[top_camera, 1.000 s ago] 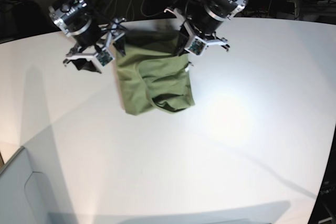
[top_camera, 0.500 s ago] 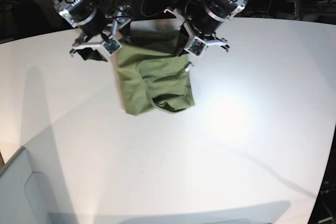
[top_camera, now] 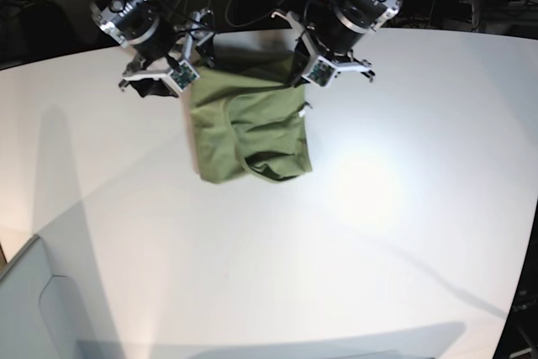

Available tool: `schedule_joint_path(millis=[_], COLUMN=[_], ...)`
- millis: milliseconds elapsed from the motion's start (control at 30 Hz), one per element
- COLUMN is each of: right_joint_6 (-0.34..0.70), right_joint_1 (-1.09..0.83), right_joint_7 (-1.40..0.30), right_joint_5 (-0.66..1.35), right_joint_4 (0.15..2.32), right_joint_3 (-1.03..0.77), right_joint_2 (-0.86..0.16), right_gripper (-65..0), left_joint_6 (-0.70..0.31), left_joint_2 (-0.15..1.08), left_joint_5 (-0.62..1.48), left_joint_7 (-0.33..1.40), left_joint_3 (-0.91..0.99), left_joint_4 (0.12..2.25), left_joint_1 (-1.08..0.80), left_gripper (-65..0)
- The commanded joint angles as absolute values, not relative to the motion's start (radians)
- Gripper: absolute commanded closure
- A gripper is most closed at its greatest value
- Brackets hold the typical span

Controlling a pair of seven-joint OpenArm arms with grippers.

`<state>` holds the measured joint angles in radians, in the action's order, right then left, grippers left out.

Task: Fold the T-shirt properly
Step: 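Hold the bundle edge with both grippers and fold it over the bundle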

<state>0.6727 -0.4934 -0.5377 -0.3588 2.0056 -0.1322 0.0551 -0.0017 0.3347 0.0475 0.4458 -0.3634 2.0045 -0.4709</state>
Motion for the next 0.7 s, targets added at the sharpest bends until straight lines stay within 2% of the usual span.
schedule_joint_path(millis=[0, 67, 200, 333, 467, 667], right_joint_6=[0.671, 0.671, 0.671, 0.671, 0.671, 0.671], right_joint_1=[-0.481, -0.47, -0.463, -0.469, -0.489, -0.555], right_joint_7=[-0.515, -0.515, -0.515, -0.515, -0.503, -0.384], right_joint_5=[-0.344, -0.344, -0.344, -0.344, -0.344, -0.344], right_joint_4=[2.017, 2.002, 1.971, 1.952, 1.951, 1.951], right_joint_3=[-0.131, -0.131, -0.131, -0.131, -0.125, -0.074], right_joint_2=[0.054, 0.054, 0.038, 0.035, 0.012, -0.044], right_gripper=[-44.0, -37.1, -16.7, -0.7, -0.2, -0.1], left_joint_6=[-0.001, -0.001, -0.001, -0.001, -0.001, -0.001], left_joint_2=[0.338, 0.34, 0.34, 0.34, 0.34, 0.335], left_joint_5=[0.05, 0.05, 0.05, 0.05, 0.05, 0.05], left_joint_7=[0.418, 0.418, 0.418, 0.415, 0.41, 0.41], left_joint_3=[-0.363, -0.363, -0.363, -0.363, -0.361, -0.36], left_joint_4=[2.022, 2.011, 1.977, 1.933, 1.902, 1.91], left_joint_1=[-0.473, -0.473, -0.473, -0.469, -0.464, -0.464], left_gripper=[0.0, 0.0, 0.0, 0.0, 0.0, 0.0])
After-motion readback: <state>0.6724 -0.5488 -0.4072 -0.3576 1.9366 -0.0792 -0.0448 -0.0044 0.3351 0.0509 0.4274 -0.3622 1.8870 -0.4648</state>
